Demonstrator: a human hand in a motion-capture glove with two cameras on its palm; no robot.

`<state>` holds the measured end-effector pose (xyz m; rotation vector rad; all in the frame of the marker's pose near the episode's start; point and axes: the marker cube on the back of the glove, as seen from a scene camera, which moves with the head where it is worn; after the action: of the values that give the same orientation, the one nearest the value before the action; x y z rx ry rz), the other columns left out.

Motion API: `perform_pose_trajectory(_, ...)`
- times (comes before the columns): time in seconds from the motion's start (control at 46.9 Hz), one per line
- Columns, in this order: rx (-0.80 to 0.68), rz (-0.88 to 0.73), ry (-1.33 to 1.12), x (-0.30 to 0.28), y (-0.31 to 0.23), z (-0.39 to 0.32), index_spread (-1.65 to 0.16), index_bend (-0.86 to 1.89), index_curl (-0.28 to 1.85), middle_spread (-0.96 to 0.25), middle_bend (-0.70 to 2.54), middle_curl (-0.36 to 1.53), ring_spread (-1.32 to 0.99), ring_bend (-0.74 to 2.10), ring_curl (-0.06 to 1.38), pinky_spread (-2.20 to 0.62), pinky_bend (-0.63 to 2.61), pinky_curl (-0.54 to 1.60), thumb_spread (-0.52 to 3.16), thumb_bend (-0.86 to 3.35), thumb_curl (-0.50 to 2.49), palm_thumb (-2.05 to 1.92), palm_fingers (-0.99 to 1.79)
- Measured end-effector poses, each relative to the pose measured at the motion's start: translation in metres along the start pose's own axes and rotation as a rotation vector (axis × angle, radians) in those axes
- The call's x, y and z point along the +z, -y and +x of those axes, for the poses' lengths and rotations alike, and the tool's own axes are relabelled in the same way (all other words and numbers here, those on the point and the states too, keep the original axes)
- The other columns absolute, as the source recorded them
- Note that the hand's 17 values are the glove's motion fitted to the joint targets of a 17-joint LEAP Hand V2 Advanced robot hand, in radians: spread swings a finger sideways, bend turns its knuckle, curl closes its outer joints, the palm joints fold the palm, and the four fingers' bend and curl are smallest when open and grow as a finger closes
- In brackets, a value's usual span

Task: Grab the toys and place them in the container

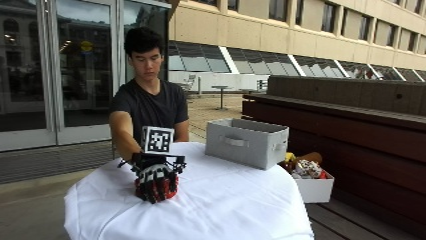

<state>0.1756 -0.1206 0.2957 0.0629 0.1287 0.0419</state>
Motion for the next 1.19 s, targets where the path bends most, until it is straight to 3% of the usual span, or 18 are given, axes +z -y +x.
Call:
perform_pose_trajectory(0.192,0.076,-0.070,0.091,-0.006,0.000,0.013,-0.27,0.68,0.41,-0.27,0.93,0.49,-0.44,0.96,0.46,-0.50,0.74,0.25,0.32,0.34,0.60,0.96,1.30)
perform_pose_trajectory(0.277,0.117,-0.121,0.149,-0.022,-0.007,0.010,-0.26,0.66,0.43,-0.27,0.97,0.51,-0.41,1.04,0.47,-0.50,0.75,0.27,0.29,0.40,0.63,1.02,1.31)
perform_pose_trajectory(0.405,0.231,0.037,0.166,-0.083,0.005,-0.003,-0.25,0.58,0.44,-0.28,0.95,0.51,-0.40,1.11,0.49,-0.50,0.79,0.31,0.25,0.29,0.64,0.85,1.18)
perform_pose_trajectory(0.533,0.147,-0.057,0.215,-0.177,-0.012,-0.016,-0.28,0.48,0.45,-0.32,0.85,0.49,-0.41,1.10,0.48,-0.49,0.89,0.35,0.32,0.23,0.67,0.76,1.07)
perform_pose_trajectory(0.619,0.074,0.057,0.247,-0.243,-0.019,-0.038,-0.30,0.40,0.45,-0.34,0.81,0.49,-0.42,1.10,0.48,-0.49,0.92,0.37,0.36,0.22,0.69,0.74,1.04)
perform_pose_trajectory(0.811,-0.089,0.127,0.290,-0.357,-0.063,-0.132,-0.34,0.28,0.46,-0.37,0.75,0.49,-0.43,1.09,0.47,-0.48,0.91,0.38,0.44,0.21,0.75,0.72,1.05)
perform_pose_trajectory(0.96,-0.187,0.131,0.307,-0.392,-0.097,-0.206,-0.37,0.21,0.48,-0.39,0.71,0.50,-0.44,1.08,0.47,-0.48,0.89,0.38,0.50,0.20,0.79,0.71,1.07)
perform_pose_trajectory(1.194,-0.327,0.111,0.391,-0.381,-0.133,-0.305,-0.40,0.16,0.52,-0.41,0.68,0.52,-0.44,1.07,0.47,-0.48,0.88,0.38,0.55,0.19,0.85,0.70,1.08)
